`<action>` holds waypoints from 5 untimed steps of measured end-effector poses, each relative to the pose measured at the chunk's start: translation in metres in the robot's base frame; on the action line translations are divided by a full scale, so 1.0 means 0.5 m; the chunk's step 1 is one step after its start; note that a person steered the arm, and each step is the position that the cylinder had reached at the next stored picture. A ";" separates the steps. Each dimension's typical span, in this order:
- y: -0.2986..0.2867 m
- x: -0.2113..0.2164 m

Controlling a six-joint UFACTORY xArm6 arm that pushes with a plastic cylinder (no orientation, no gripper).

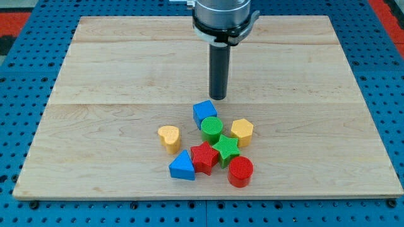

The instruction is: Move the yellow hexagon a bit left

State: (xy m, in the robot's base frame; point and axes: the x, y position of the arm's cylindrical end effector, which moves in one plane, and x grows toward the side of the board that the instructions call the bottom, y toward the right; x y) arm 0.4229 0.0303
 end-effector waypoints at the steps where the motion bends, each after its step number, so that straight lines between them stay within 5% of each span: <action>1: 0.003 -0.011; 3: 0.045 0.029; 4: 0.162 0.110; 5: 0.159 0.188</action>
State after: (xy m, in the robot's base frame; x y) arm 0.5167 0.1101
